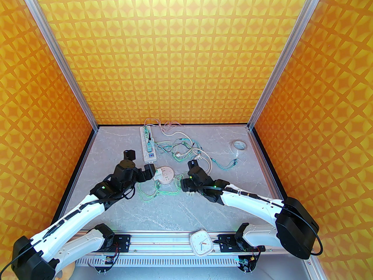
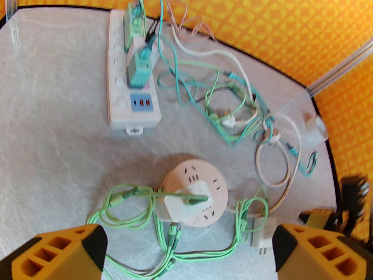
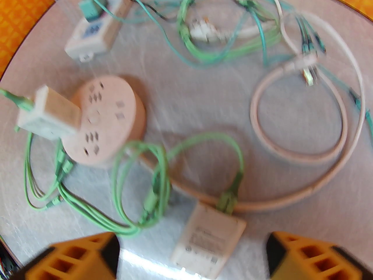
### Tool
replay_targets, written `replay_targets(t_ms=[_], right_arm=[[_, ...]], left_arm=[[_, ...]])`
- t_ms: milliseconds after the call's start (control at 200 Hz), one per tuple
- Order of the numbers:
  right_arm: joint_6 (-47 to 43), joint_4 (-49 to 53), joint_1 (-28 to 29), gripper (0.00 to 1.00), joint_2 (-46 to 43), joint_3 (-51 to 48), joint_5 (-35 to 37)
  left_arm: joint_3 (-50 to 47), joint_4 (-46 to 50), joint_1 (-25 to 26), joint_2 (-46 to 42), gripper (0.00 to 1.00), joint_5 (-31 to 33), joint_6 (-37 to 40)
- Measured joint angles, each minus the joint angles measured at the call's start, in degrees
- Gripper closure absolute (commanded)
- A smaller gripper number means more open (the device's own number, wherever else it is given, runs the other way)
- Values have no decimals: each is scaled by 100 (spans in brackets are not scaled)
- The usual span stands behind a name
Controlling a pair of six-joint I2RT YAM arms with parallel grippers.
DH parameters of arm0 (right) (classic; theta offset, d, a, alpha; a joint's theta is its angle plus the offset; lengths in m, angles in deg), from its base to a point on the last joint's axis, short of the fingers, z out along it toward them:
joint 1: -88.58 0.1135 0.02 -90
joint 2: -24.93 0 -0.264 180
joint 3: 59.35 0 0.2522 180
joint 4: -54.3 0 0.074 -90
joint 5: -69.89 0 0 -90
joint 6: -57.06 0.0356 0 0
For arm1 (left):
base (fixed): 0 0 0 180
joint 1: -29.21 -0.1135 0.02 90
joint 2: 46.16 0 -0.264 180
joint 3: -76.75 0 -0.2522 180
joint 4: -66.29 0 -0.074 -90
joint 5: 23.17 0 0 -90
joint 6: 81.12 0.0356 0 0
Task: Pull the plug off the socket
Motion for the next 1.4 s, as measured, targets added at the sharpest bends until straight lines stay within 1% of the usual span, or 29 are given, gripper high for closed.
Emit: replay_targets(t_ms=[100,260,375,550,640,865,920,1005,1065,1115,1150,1200,1250,1365,1400], right_arm=[[-13,-153,-28,2,42,160,-2],[-11,-332,-129,2,79,297,-4],[-9,-391,-225,1,79,299,-4],[-11,-472,-254,2,61,299,-4],[-11,-501,-254,2,37,299,-7],[-28,-588,-254,2,-85,254,-20],[-35,-599,-254,1,-87,234,-33],[-35,-623,-254,2,-87,223,-103],[-37,-649,-254,2,-87,223,-164],[-37,-688,-260,2,-85,223,-236],[-39,-726,-264,5,-74,223,-293],[-70,-780,-275,11,-11,243,-391],[-59,-804,-291,20,87,293,-518],[-79,-883,-380,42,444,516,-857],[-68,-905,-409,52,544,590,-979]], left_arm=[[61,15,210,501,17,55,-98],[479,289,699,1613,20,374,-319],[850,494,879,2186,23,603,-463],[1268,734,890,2754,25,1043,-706],[1488,870,887,3049,23,1257,-815],[1873,1014,835,3709,24,1491,-957],[1919,1016,809,3803,26,1517,-975],[1954,1027,782,3871,34,1539,-1008],[1985,1025,778,3897,35,1547,-1001],[2000,1027,780,3917,38,1554,-997],[2004,1027,780,3936,40,1565,-988],[2006,1025,780,3941,39,1572,-984],[2006,1014,778,3941,40,1576,-957],[1987,940,772,3941,43,1576,-800],[1965,892,765,3934,44,1574,-730]])
